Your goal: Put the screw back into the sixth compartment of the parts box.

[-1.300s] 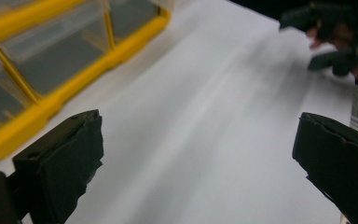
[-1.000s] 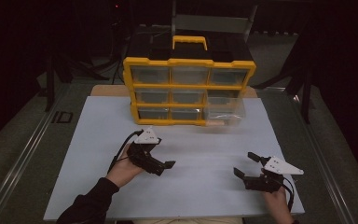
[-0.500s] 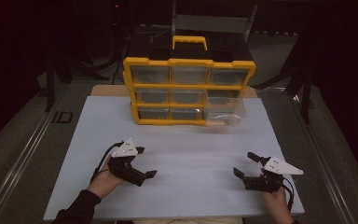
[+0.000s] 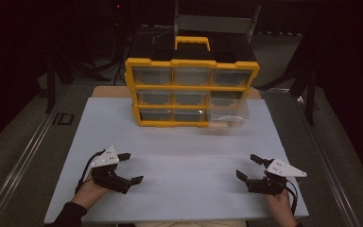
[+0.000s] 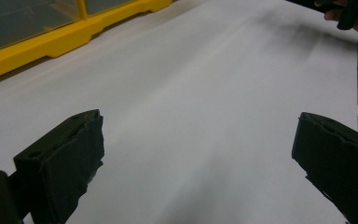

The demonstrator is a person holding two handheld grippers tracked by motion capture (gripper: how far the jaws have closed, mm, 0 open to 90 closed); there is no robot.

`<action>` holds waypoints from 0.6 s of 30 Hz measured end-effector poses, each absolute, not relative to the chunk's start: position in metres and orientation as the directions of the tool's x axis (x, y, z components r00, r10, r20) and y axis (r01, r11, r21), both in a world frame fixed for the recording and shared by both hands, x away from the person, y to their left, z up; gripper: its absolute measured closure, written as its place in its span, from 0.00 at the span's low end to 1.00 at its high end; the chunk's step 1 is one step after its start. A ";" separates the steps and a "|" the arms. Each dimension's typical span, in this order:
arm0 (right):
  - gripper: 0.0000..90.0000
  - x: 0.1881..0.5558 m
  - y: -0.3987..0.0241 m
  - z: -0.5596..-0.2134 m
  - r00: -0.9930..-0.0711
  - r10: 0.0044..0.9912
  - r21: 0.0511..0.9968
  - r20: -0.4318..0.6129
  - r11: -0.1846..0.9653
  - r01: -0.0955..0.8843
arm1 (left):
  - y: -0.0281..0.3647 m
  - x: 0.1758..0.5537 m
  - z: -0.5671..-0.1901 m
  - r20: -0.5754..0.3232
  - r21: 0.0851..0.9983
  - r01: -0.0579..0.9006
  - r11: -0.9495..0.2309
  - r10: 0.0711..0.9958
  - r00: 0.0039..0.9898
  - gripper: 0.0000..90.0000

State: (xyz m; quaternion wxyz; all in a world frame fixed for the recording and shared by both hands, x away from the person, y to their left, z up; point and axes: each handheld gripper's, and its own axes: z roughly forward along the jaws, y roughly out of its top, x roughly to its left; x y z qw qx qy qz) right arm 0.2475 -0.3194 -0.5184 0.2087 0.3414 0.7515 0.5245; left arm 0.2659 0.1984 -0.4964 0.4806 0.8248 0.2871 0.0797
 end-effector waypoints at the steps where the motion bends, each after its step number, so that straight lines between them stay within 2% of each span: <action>1: 0.15 0.247 -0.319 -0.518 -0.680 0.732 0.930 0.045 0.217 0.296 | 0.203 0.264 -0.499 -0.149 0.847 0.398 -0.354 0.560 0.815 0.03; 18: 0.15 0.248 -0.320 -0.519 -0.677 0.734 0.929 0.047 0.216 0.299 | 0.226 0.252 -0.514 -0.136 0.870 0.385 -0.308 0.600 0.788 0.03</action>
